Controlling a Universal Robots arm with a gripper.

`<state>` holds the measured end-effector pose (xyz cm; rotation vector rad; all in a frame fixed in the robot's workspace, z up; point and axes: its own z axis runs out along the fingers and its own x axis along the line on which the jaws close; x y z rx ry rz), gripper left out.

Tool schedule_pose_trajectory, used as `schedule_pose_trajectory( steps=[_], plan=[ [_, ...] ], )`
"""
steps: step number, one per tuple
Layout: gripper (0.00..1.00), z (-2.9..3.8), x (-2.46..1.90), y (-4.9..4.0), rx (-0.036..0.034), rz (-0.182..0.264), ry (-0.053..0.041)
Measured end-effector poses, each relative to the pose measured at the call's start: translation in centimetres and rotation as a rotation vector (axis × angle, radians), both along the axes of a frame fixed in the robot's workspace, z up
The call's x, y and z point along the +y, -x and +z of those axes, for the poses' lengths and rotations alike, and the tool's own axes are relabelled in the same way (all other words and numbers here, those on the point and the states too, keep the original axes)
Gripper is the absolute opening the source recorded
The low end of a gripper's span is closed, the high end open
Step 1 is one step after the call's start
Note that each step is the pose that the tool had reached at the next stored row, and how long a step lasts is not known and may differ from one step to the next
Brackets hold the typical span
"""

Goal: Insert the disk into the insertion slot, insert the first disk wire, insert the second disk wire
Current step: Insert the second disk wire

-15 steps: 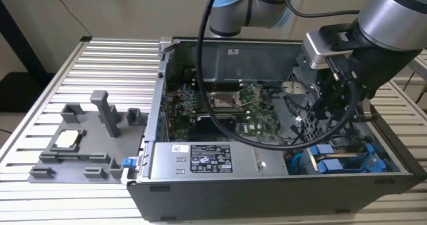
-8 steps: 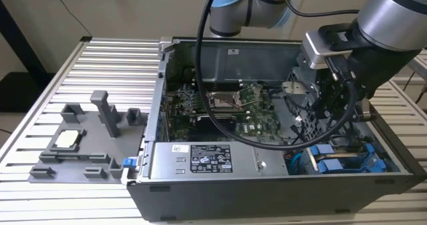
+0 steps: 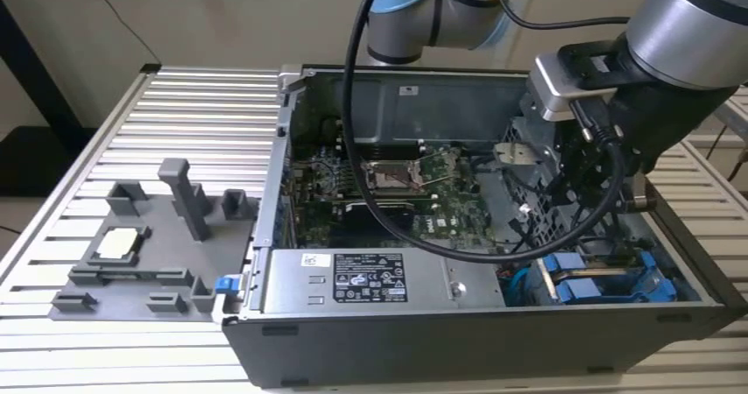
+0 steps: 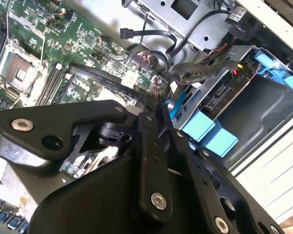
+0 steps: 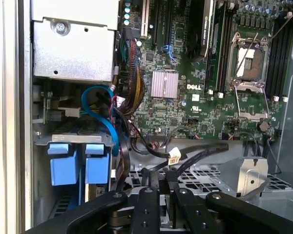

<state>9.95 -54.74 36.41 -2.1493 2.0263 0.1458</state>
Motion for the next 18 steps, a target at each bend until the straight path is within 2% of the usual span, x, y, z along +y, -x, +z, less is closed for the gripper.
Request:
schedule_pose_trajectory(
  steps=[1,11,12,14,18],
  plan=[
    [0.17,0.0,0.0,0.0,0.0,0.0,0.0],
    [0.16,0.02,0.01,0.02,0.0012,0.0,0.0018],
    [0.16,0.05,0.0,0.01,0.0014,0.0,0.0098],
    [0.16,0.1,0.0,0.01,0.0015,0.0,0.034],
    [0.16,0.17,0.0,0.01,0.0015,0.0,0.0909]
  ],
)
